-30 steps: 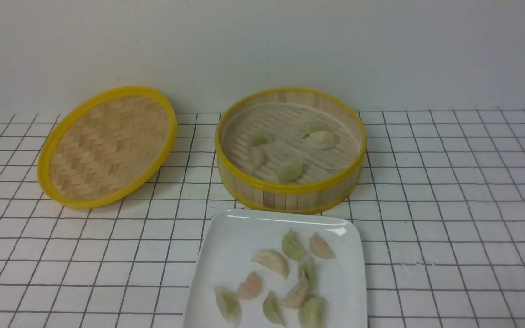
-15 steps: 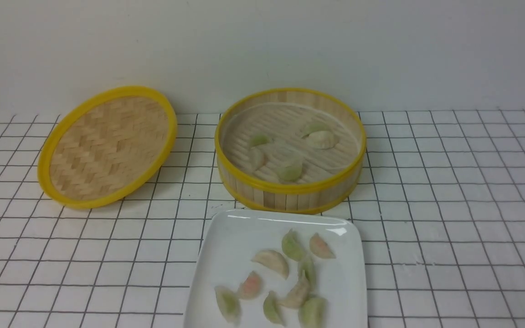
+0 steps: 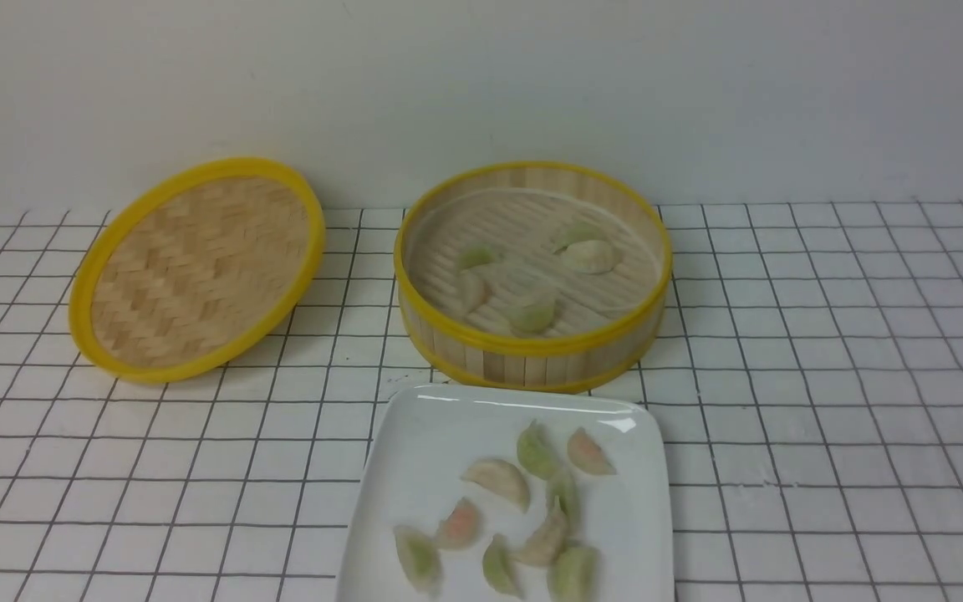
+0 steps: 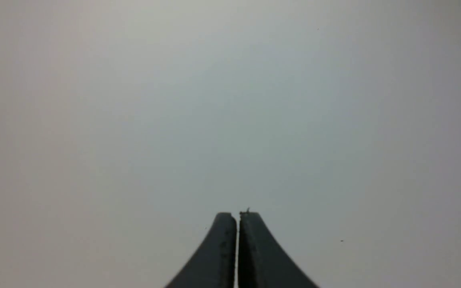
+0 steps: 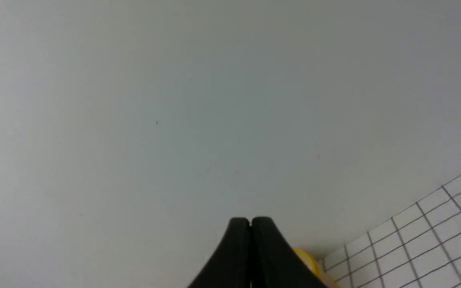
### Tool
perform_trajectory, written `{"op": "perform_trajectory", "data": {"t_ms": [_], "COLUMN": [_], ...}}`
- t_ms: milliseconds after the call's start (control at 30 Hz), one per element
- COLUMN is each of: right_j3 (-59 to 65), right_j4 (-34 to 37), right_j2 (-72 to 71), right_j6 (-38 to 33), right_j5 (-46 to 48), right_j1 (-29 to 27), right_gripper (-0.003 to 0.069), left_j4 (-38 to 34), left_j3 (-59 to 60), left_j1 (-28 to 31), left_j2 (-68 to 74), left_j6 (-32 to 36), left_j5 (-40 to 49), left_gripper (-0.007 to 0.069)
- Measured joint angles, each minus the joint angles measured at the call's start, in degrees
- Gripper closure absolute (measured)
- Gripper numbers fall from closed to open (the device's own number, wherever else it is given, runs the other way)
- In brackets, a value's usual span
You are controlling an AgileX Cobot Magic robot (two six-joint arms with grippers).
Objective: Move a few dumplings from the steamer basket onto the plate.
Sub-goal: Use the left arm to grab a dumpling from the steamer
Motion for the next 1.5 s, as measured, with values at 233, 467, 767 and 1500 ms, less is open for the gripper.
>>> {"op": "perform_trajectory", "data": {"t_ms": [233, 467, 767, 1500], "right_j3": [-29.7, -51.5, -59.39, -59.77], "right_j4": [-5.44, -6.62, -3.81, 0.83], "right_j2": [27.77, 53.57, 70.48, 72.19], "right_j6": [-16.97, -24.07, -25.71, -26.64], "right_j5": [30.14, 54.95, 57.26, 57.5], "right_j1": [0.0, 0.0, 0.0, 0.0], "right_gripper": [0.0669, 0.0669, 0.0669, 0.0669], "left_j4": [-3.73, -4.66, -12.66, -4.45], "left_j3": [-5.89, -33.64, -64.96, -133.26], "left_j1": [0.0, 0.0, 0.0, -21.43], "left_j2": [0.31, 19.0, 59.29, 134.09], "left_j6": [-0.48, -0.56, 17.09, 21.28], "left_j5": [10.92, 60.88, 96.32, 104.09], "left_gripper": [0.0631, 0.0631, 0.0631, 0.0631]}}
